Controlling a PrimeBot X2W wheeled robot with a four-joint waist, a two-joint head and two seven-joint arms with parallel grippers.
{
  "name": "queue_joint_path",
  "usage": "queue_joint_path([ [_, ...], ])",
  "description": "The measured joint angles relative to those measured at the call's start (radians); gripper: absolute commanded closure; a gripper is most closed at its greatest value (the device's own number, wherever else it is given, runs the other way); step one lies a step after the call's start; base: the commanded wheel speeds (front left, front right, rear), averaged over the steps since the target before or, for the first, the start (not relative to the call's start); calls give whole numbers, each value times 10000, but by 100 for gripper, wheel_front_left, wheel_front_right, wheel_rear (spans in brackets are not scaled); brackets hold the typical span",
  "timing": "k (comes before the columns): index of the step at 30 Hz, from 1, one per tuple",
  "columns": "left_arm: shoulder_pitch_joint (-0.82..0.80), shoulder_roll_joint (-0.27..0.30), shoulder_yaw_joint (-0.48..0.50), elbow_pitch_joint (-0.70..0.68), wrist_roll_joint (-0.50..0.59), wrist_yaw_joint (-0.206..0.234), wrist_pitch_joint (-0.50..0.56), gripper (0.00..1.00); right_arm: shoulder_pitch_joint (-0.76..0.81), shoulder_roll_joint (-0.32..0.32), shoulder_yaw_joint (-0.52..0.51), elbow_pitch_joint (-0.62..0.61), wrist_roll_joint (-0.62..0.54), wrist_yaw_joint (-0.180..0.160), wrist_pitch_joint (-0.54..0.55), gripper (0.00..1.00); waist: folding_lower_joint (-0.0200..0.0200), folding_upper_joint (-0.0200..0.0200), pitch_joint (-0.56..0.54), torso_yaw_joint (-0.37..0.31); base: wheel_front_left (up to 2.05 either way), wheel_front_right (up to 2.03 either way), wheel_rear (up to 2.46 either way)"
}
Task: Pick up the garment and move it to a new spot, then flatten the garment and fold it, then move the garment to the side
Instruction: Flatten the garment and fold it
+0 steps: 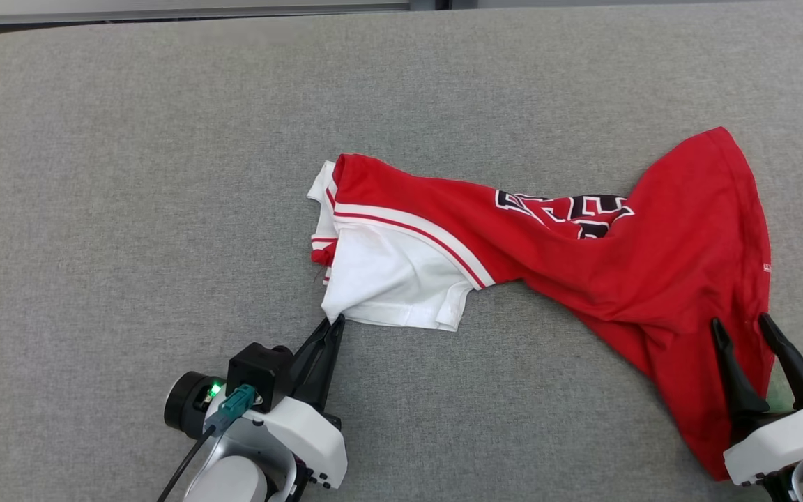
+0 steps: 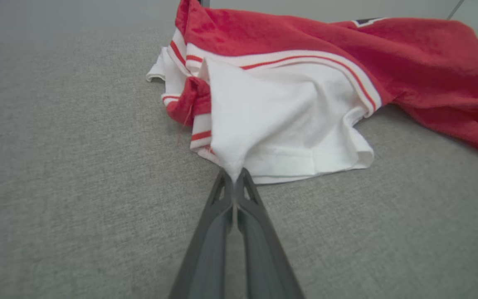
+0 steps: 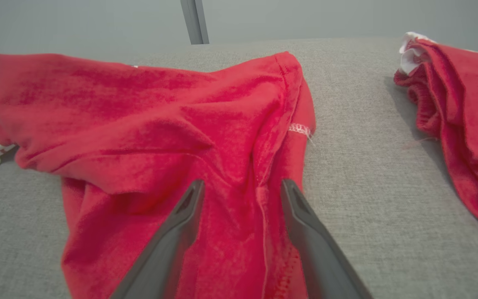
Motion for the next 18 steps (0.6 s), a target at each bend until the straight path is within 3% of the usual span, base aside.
queue_joint_path([
  [1,-1,2,0,-19,-2,12,0,100,-1,-17,19,44,17,0,4,20,0,0,23,24,0,0,0],
  [2,-2,4,0,-31,-2,13,-2,100,-1,-25,42,75,17,0,4,51,0,0,37,44,0,0,0],
  [3,-1,4,-8,-36,-4,23,-6,100,0,-17,44,115,44,0,8,69,0,0,39,58,0,0,0],
  [4,0,8,-8,-58,-4,56,-36,100,0,-8,48,142,105,0,15,100,0,0,43,54,0,0,0],
  [10,1,136,291,-616,17,284,-867,100,5,-27,-169,-176,211,0,-299,100,0,0,-18,-4,0,0,0],
  [18,-184,732,1237,-3104,497,838,-1369,100,-317,-424,-813,-2010,-46,0,-546,100,0,0,-669,-142,0,0,0],
])
